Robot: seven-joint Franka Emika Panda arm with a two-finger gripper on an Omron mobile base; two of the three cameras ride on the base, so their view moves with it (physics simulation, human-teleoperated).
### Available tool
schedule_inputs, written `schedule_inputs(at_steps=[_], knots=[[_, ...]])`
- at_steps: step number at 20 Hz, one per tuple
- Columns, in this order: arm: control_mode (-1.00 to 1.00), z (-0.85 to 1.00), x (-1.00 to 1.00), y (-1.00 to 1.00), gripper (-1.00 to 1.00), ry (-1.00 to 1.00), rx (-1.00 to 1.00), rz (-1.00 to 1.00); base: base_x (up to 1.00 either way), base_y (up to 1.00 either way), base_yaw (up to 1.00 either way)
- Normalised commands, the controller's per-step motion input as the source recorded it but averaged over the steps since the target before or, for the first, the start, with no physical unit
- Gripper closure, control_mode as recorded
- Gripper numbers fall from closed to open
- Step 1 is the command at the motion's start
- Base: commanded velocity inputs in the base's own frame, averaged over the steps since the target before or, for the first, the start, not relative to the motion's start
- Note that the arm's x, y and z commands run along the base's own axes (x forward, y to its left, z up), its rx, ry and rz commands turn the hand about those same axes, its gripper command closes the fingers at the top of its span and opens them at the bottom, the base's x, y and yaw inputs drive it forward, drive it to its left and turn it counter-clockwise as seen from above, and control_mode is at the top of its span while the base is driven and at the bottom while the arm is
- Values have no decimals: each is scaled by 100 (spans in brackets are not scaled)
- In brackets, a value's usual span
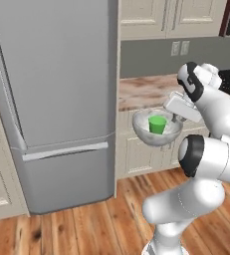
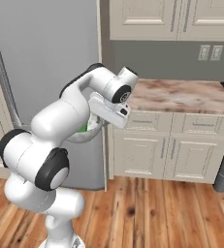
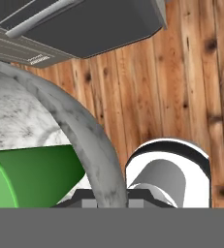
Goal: Place the cup inside the bowl on the dining table and move the bowl to any counter.
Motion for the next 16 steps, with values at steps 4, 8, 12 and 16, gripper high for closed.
schedule_inputs(at_steps=[4, 8, 12, 16], knots=[[100, 0, 0, 0, 100, 0, 0, 0, 28, -46, 1], [100, 0, 0, 0, 100, 0, 0, 0, 34, -43, 1], [100, 0, 0, 0, 100, 0, 0, 0, 41, -45, 1], [100, 0, 0, 0, 100, 0, 0, 0, 41, -49, 0]])
